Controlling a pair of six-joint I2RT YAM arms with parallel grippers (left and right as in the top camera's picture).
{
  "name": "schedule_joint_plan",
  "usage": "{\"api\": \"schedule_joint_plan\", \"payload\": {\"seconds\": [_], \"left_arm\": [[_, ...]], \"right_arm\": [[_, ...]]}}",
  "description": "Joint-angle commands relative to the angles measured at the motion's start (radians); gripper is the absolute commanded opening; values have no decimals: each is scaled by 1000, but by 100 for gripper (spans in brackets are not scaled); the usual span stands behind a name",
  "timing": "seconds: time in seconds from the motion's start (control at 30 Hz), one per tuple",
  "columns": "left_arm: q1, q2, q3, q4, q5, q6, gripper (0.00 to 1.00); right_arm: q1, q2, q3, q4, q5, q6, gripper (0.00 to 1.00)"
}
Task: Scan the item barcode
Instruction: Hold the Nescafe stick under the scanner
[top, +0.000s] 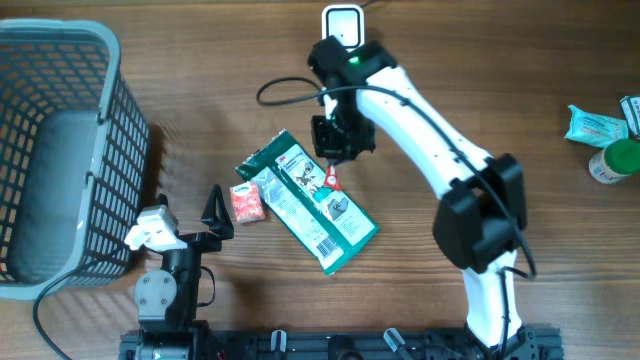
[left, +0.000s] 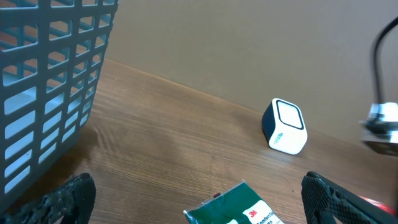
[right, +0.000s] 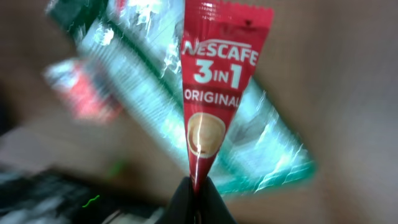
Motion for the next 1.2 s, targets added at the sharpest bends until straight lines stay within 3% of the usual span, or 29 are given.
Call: {"api": "schedule_joint_plan", "payload": {"seconds": [0.0, 0.13, 0.23, 0.33, 0.57, 0.6, 0.73, 0.87, 1.0, 1.17], "left_arm": [[-3, -9, -6, 3, 5, 12, 100], [-3, -9, -6, 3, 5, 12, 100], [-3, -9, -6, 3, 5, 12, 100], [-3, -9, -6, 3, 5, 12, 100], [-3, -9, -6, 3, 5, 12, 100], [-3, -9, -6, 3, 5, 12, 100], [-3, -9, -6, 3, 5, 12, 100], [-3, -9, -6, 3, 5, 12, 100], [-3, -9, -6, 3, 5, 12, 100], [-3, -9, -6, 3, 5, 12, 100]], "right_arm": [[-28, -24, 10, -102, -400, 269, 4], [-21, -24, 6, -147, -822, -105, 4], [-20, -24, 6, -147, -830, -128, 4], [-20, -24, 6, -147, -928, -363, 4], [-20, -24, 6, -92, -1014, -599, 4], [-20, -24, 6, -91, -1041, -562, 4], [-34, -24, 6, -107, -1058, 148, 4], [-106, -24, 5, -90, -954, 724, 4], [-171, -19, 2, -21, -834, 996, 4], [-174, -7, -17, -72, -830, 1008, 5]]}}
